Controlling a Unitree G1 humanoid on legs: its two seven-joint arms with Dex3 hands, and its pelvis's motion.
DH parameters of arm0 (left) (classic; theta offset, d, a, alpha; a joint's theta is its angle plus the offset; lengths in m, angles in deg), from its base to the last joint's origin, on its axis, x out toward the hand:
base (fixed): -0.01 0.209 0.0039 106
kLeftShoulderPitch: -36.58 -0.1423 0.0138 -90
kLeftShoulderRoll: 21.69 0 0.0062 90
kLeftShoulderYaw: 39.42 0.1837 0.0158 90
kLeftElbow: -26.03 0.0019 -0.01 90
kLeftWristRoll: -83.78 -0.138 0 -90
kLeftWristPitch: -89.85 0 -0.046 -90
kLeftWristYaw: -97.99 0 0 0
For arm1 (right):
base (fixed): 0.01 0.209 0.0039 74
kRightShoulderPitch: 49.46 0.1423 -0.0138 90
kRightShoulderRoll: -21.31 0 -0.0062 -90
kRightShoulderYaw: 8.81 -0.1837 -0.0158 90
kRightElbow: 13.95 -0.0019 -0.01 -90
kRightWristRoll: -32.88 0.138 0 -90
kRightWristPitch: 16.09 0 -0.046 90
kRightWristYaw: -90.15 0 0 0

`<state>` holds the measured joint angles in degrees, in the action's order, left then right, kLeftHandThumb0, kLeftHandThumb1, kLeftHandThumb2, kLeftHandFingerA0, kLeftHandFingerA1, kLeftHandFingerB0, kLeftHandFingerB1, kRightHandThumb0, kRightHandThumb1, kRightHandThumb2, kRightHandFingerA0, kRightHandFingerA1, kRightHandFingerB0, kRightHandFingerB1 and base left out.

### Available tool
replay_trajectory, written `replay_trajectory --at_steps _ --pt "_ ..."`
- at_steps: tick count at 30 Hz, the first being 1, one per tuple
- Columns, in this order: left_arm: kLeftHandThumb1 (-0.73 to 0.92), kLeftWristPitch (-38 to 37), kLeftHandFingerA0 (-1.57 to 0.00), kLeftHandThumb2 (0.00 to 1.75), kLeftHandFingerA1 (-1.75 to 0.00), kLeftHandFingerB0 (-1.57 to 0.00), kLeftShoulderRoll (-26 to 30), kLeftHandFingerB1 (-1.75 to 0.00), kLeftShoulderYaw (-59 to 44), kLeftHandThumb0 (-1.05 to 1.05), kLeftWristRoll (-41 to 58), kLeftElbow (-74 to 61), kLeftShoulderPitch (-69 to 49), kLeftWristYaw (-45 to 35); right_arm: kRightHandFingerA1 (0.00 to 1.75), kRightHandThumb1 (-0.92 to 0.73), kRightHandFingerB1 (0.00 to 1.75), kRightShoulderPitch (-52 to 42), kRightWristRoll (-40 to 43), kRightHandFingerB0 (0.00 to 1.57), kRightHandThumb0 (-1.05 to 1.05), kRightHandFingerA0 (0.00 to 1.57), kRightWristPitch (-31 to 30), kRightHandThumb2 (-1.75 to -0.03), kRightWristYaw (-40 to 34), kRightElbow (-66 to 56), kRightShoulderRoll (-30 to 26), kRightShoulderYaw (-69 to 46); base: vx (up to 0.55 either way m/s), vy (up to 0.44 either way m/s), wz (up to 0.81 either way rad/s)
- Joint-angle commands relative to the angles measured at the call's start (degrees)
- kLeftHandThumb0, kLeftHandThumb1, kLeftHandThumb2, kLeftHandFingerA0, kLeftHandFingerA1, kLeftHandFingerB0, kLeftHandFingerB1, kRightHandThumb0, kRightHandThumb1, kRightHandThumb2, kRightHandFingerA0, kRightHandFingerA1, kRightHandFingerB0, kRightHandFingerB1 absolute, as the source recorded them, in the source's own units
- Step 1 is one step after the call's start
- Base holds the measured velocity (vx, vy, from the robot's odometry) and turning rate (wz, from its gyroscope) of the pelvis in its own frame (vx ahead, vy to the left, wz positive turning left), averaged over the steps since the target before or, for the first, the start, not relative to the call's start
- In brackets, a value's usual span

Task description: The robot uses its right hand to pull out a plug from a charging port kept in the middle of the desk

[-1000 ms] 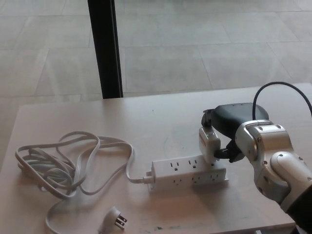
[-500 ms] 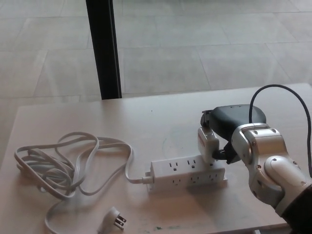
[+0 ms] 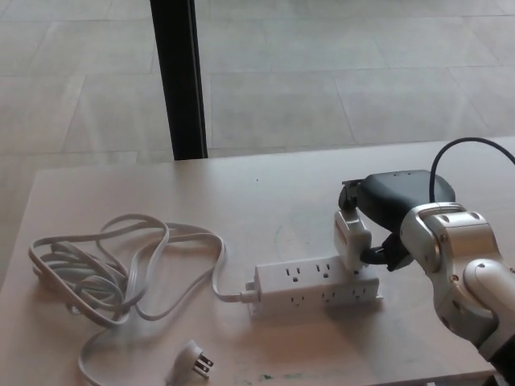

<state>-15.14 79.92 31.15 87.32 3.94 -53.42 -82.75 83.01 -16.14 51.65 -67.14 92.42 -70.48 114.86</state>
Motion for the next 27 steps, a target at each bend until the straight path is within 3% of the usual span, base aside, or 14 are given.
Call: replay_trajectory --at_steps 1,2,3,4,5,6,8,12,15,17,23,25,26,27 --pt "0.81 -0.04 -0.87 0.64 -0.7 -0.75 1.27 -0.51 -0.17 -0.68 0.42 -0.14 -0.09 0.29 1.75 -0.81 0.99 -0.96 2.38 0.75 -0.38 0.92 3.34 -0.75 2.25 -0.7 -1.55 -1.44 0.0 0.0 0.0" --pt "0.81 -0.4 -0.84 0.65 -0.67 -0.74 1.44 -0.5 0.22 -0.69 -0.05 0.07 -0.14 0.33 1.75 -0.79 1.2 -1.08 3.04 0.76 -0.37 0.94 4.57 -0.76 0.62 -1.33 -1.91 -2.74 0.0 0.0 0.0" --pt "0.68 -0.13 -0.82 1.11 -0.77 -0.67 1.4 -0.66 -0.07 -0.62 0.36 0.01 -0.1 -0.1 1.75 -0.77 1.23 -1.12 3.63 0.76 -0.37 0.96 5.44 -0.78 -0.13 -1.61 -2.02 -3.64 0.0 0.0 0.0" --pt "0.82 0.29 -0.85 0.65 -0.67 -0.74 1.51 -0.5 -0.02 -0.68 0.3 -0.04 -0.04 0.04 1.75 -0.75 1.25 -1.38 4.44 0.79 -0.38 0.93 6.52 -0.78 -1.49 -1.28 -1.75 -4.61 0.0 0.0 0.0" --pt "0.82 0.45 -0.82 0.66 -0.63 -0.72 1.57 -0.47 0.02 -0.69 0.24 0.0 -0.01 0.1 1.75 -0.76 1.32 -1.38 4.65 0.76 -0.39 0.93 6.53 -0.76 -1.8 -1.27 -1.51 -5.12 0.0 0.0 0.0" --pt "0.82 0.52 -0.83 0.65 -0.61 -0.71 1.61 -0.45 0.06 -0.69 0.19 0.05 0.03 0.16 1.75 -0.71 1.12 -1.12 4.41 0.73 -0.36 0.93 5.92 -0.81 -1.37 -1.69 -1.29 -5.57 0.0 0.0 0.0" --pt "0.83 0.05 -0.83 0.65 -0.61 -0.7 1.64 -0.44 0.16 -0.67 0.08 0.05 -0.11 0.11 1.75 -0.72 1.3 -0.57 4.02 0.71 -0.38 0.91 5.94 -0.81 -0.84 -2.44 -1.34 -5.88 0.0 0.0 0.0" --pt "0.83 0.25 -0.82 0.65 -0.63 -0.7 1.49 -0.45 -0.31 -0.67 0.75 -0.53 -0.32 -0.36 1.75 -0.74 1.25 0.04 3.54 0.71 -0.41 0.85 6.27 -0.71 -0.67 -2.21 -1.33 -6.03 0.0 0.0 0.0" --pt "0.83 0.74 -0.83 0.66 -0.6 -0.69 1.5 -0.43 -0.22 -0.67 0.5 -0.24 -0.03 0.14 1.73 -0.69 0.99 1.51 2.75 0.69 -0.41 0.85 5.23 -0.76 0.51 -1.5 -1.04 -5.67 0.0 0.0 0.0" --pt "0.83 1.09 -0.82 0.66 -0.57 -0.7 1.55 -0.43 -0.22 -0.69 0.49 0.14 0.25 0.26 1.75 -0.63 1.22 1.35 3.33 0.72 -0.38 0.9 4.95 -0.9 -0.34 -1.38 -0.39 -6.26 0.0 0.0 0.0" --pt "0.84 0.51 -0.83 0.66 -0.61 -0.71 1.47 -0.45 -0.77 -0.69 1.03 0.2 -0.07 -0.18 1.73 -0.59 1.13 1.06 3.14 0.77 -0.41 0.98 4.81 -0.79 0.33 -2.06 -0.63 -6.16 0.0 0.0 0.0" --pt "0.85 0.69 -0.81 0.66 -0.59 -0.7 1.41 -0.44 -0.62 -0.69 0.79 0.12 -0.06 0.05 1.75 -0.66 1.07 1.28 3.3 0.75 -0.36 0.88 5.06 -0.78 0.02 -1.58 -0.69 -6.36 0.0 0.0 0.0" --pt "0.84 0.92 -0.82 0.66 -0.59 -0.7 1.42 -0.43 -0.64 -0.7 0.8 0.18 0.02 0.14 1.32 -0.54 1.05 1.54 3.09 0.82 -0.42 1.15 2.71 -1.02 0.81 -1.17 -0.63 -6.97 0.0 0.0 0.0" --pt "0.84 0.92 -0.82 0.66 -0.59 -0.7 1.42 -0.43 -0.65 -0.7 0.8 0.18 0.02 0.14 1.32 -0.54 1.05 1.54 3.07 0.82 -0.42 1.15 2.71 -1.02 0.83 -1.17 -0.61 -6.99 0.0 0.0 0.0"
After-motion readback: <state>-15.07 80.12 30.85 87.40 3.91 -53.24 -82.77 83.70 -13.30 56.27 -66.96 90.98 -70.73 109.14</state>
